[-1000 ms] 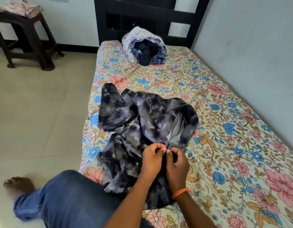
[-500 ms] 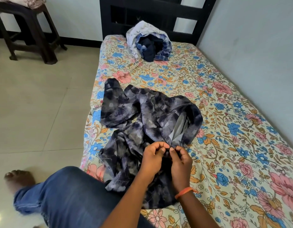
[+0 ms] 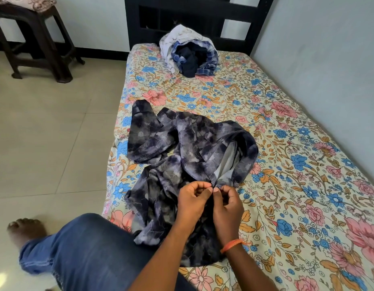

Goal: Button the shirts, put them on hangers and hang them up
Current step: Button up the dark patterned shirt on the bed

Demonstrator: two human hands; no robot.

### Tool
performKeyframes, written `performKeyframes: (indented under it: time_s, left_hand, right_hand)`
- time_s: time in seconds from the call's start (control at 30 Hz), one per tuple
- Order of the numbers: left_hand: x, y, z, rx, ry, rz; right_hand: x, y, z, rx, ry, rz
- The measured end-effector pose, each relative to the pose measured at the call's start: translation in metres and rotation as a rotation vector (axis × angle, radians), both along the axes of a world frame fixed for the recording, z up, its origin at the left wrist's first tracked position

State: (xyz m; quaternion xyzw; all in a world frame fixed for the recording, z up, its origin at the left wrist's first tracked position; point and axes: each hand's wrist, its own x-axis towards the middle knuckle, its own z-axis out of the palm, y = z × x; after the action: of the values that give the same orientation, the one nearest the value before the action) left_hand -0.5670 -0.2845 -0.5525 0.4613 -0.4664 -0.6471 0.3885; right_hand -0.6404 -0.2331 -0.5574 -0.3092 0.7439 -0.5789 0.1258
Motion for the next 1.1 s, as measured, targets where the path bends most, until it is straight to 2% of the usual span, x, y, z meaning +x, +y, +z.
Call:
performKeyframes:
  time_s: [0.17,0.3,0.6,0.73,0.9,1.1]
  left_hand:
    - [0.000,0.001,0.002,0.036,0.049,-0.006]
    - [0.003,0.002,0.004,0.013,0.059,-0.021]
    - [0.004,0.003,0.005,-0.017,0.018,-0.002]
    - [0.004,0.004,0.005,-0.073,-0.056,-0.035]
    - [0.005,0.004,0.007,-0.020,-0.042,-0.054]
    - [0.005,0.006,0.007,-0.054,-0.031,-0.064]
  right_hand:
    - [0.000,0.004,-0.008,-0.001,0.172,0.022]
    - [-0.003,0.005,-0.008,-0.007,0.230,0.041]
    - [-0.011,0.015,0.000,0.011,0.086,0.124]
    - [-0.021,0.015,0.002,0.040,0.039,0.178]
    - [-0.024,0.014,0.009,0.047,-0.014,0.202]
    - [-0.023,0.012,0.005,0.080,0.038,0.175]
